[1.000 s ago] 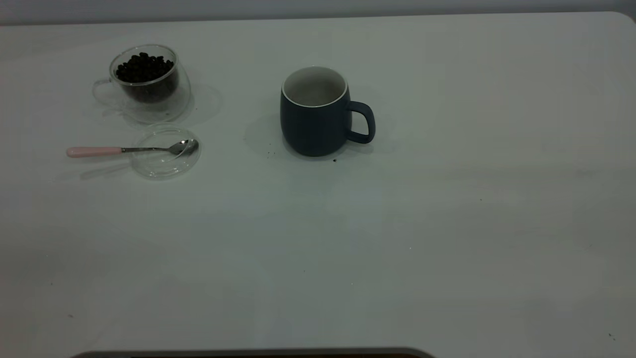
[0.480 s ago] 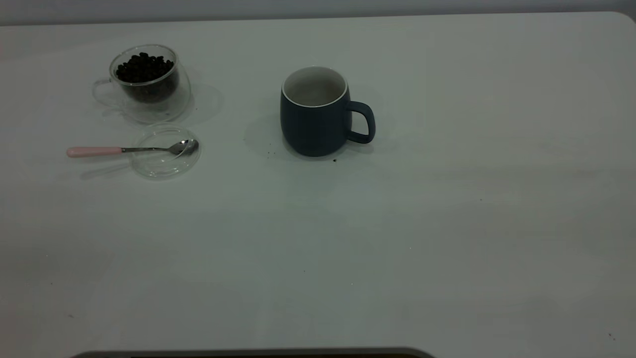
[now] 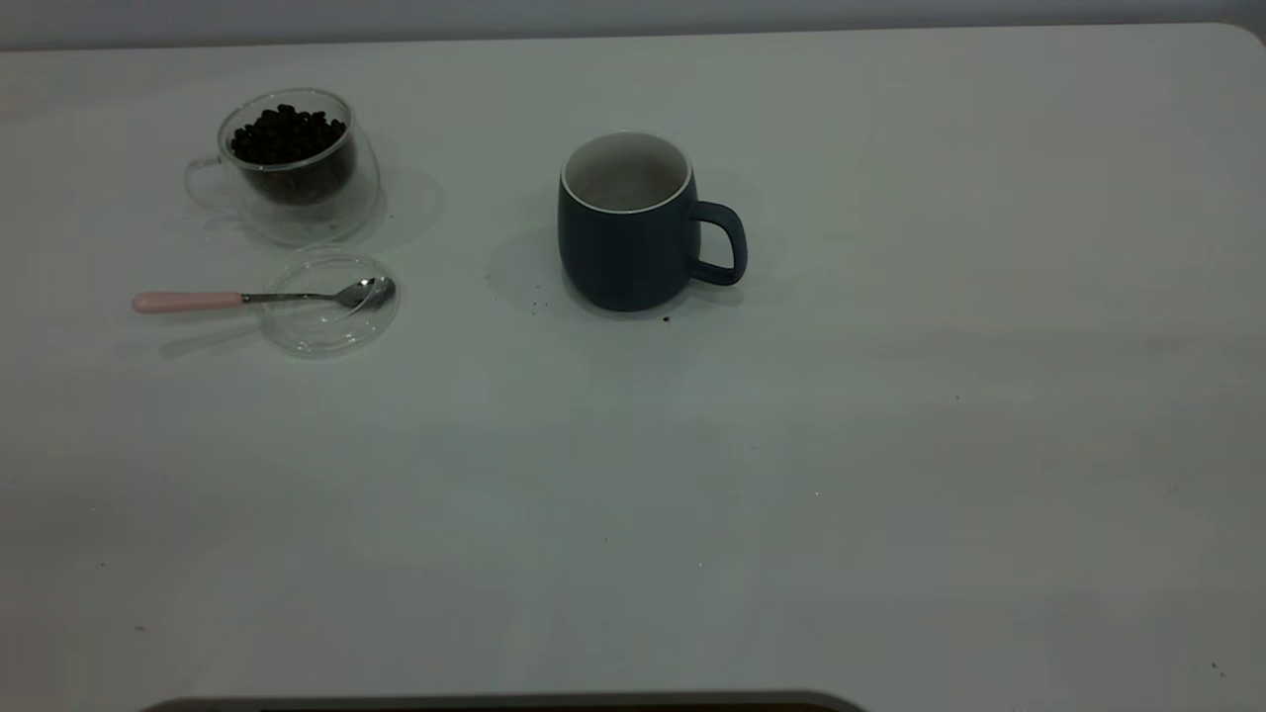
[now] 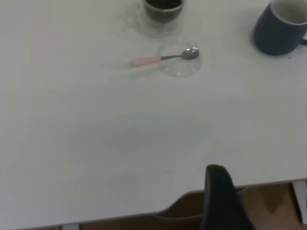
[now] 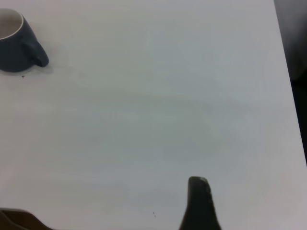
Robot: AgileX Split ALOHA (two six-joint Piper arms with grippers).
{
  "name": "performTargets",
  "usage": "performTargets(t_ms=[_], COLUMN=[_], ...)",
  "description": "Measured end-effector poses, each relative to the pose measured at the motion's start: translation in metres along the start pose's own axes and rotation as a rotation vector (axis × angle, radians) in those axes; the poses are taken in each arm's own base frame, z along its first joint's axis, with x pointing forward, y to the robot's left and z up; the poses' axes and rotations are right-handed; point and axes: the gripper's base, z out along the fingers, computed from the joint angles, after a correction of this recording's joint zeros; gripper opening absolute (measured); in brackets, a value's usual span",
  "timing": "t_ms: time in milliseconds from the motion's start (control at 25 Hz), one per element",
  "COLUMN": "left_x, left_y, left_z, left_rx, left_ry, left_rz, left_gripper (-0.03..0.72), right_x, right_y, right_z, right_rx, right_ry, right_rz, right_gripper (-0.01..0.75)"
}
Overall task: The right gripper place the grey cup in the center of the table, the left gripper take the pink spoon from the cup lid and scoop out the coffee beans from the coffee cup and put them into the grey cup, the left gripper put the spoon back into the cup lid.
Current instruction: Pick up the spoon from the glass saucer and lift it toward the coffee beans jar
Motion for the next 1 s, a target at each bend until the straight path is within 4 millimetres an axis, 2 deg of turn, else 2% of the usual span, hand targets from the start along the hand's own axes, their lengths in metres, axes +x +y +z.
performTargets(t_ms=[80, 160, 320, 440, 560, 760, 880, 1000], left_x=[-0.007, -0.024, -0.081, -0.128, -0.163, -0.19, -0.193, -0.189], left_y=[0.001, 0.002, 0.006, 0.012, 0.017, 0.025, 0.037, 0.059], left_z=[0.0, 0.003, 0.019, 0.047, 0.09, 0.157, 0.186, 0.21], left_rx=[-0.004, -0.009, -0.019, -0.024, -0.005, 0.027, 0.03, 0.061], left_ry=[0.001, 0.023, 0.127, 0.188, 0.263, 0.392, 0.461, 0.509], left_rz=[-0.009, -0.017, -0.037, -0.054, -0.092, -0.136, -0.156, -0.199], left_gripper=[0.48, 0.494, 0.59, 0.67, 0.71, 0.71, 0.71, 0.71], right_x=[0.0, 0.0, 0.0, 0.0, 0.0, 0.0, 0.0, 0.0], right_y=[0.0, 0.0, 0.0, 0.0, 0.0, 0.0, 0.0, 0.0], right_z=[0.0, 0.0, 0.0, 0.0, 0.0, 0.0, 0.0, 0.0], right_rx=[0.0, 0.0, 0.0, 0.0, 0.0, 0.0, 0.0, 0.0], right_ry=[0.0, 0.0, 0.0, 0.0, 0.0, 0.001, 0.001, 0.001], right_rz=[0.0, 0.0, 0.0, 0.0, 0.0, 0.0, 0.0, 0.001], right_gripper=[0.591, 0.591, 0.591, 0.591, 0.591, 0.591, 0.591, 0.591])
